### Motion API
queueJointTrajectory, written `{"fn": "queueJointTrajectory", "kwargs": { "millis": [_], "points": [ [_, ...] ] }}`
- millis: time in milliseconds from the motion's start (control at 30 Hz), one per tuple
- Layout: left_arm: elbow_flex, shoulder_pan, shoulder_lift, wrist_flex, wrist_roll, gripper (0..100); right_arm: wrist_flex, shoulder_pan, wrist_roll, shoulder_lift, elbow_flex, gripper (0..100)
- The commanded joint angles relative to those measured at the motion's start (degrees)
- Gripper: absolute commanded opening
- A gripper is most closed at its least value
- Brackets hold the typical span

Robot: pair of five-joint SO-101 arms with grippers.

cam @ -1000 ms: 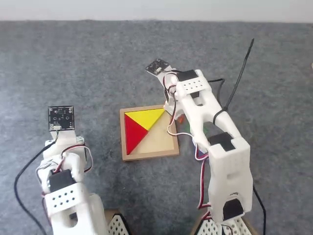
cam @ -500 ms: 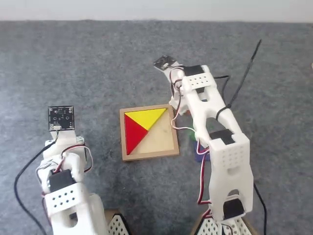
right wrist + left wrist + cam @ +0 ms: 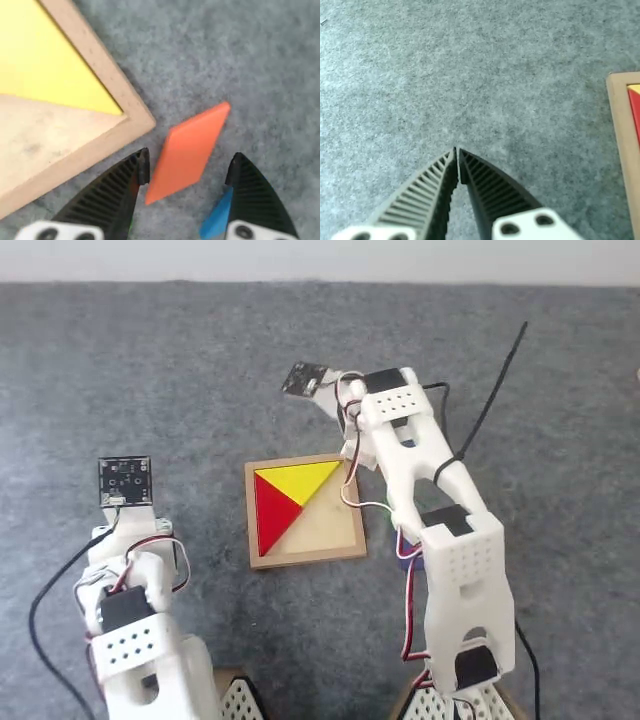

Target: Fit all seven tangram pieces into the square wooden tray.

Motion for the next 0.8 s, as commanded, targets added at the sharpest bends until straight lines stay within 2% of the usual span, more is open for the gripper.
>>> {"fn": "queueJointTrajectory", "kwargs": {
  "millis": [0, 233, 500, 767],
  "points": [
    [-2.86, -0.09, 0.18, -0.09, -0.62, 1, -0.13, -0.92, 2.81, 0.13, -2.9, 26.6],
    [-2.86, -0.09, 0.18, -0.09, -0.62, 1, -0.22, 0.84, 3.25, 1.63, -3.25, 26.6],
    [-2.86, -0.09, 0.18, -0.09, -0.62, 1, 3.82, 1.89, 3.16, 8.57, -12.66, 26.5],
    [-2.86, -0.09, 0.18, -0.09, -0.62, 1, 12.35, 2.77, 3.16, 17.19, -27.69, 8.8]
  ]
}}
